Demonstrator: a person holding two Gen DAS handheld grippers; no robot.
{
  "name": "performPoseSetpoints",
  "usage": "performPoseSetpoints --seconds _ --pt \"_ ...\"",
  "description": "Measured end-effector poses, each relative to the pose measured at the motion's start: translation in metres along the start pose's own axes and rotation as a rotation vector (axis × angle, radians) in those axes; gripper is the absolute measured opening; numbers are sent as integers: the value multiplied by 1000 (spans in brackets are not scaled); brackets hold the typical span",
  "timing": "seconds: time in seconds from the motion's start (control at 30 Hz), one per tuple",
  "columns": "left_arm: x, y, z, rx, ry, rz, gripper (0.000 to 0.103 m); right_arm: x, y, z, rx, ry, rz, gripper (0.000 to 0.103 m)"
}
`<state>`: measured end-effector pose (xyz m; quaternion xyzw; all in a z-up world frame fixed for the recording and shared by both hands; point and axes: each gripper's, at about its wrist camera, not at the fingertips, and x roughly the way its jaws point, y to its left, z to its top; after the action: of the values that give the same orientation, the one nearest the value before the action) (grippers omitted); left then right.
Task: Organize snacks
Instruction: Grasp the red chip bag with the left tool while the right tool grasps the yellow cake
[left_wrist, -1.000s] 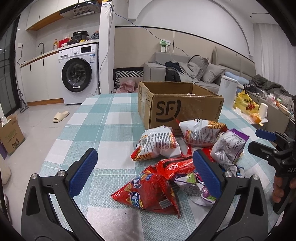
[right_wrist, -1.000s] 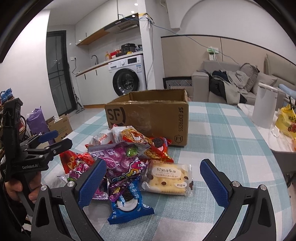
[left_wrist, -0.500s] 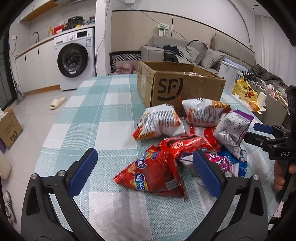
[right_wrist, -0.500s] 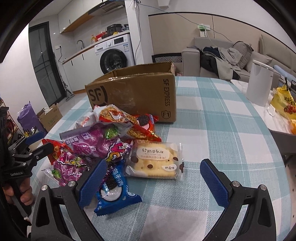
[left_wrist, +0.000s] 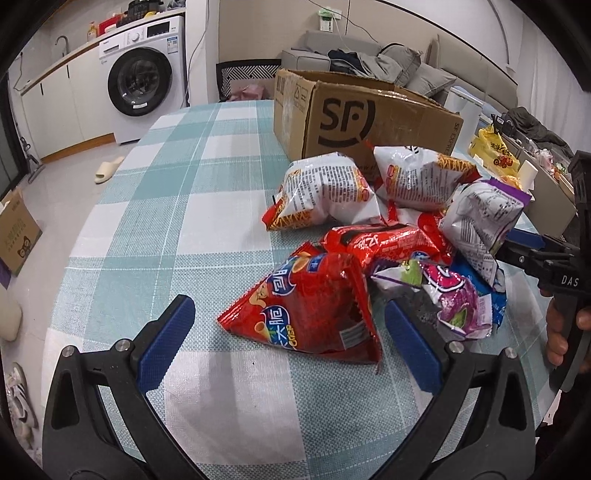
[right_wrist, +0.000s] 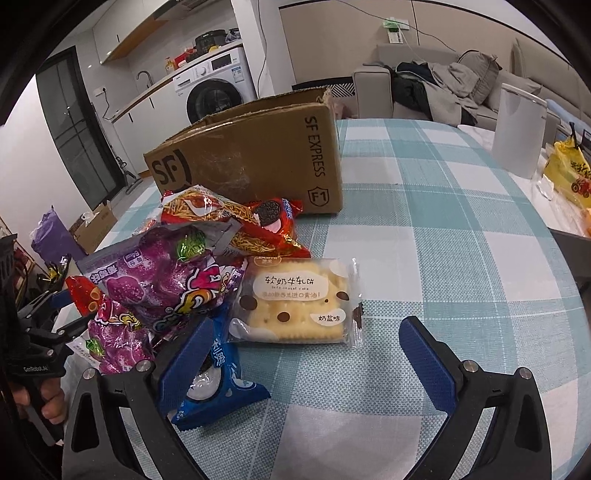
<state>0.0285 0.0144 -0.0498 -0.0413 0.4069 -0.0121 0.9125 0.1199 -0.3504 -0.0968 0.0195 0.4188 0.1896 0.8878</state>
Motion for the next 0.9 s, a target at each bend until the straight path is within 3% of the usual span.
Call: performPoseSetpoints --seconds 0.43,0.9 --pt "23 11 4 -40 66 -19 102 14 11 6 -66 24 -62 102" --pt "27 13 8 -47 65 -73 79 18 -1 6 -49 44 -91 102"
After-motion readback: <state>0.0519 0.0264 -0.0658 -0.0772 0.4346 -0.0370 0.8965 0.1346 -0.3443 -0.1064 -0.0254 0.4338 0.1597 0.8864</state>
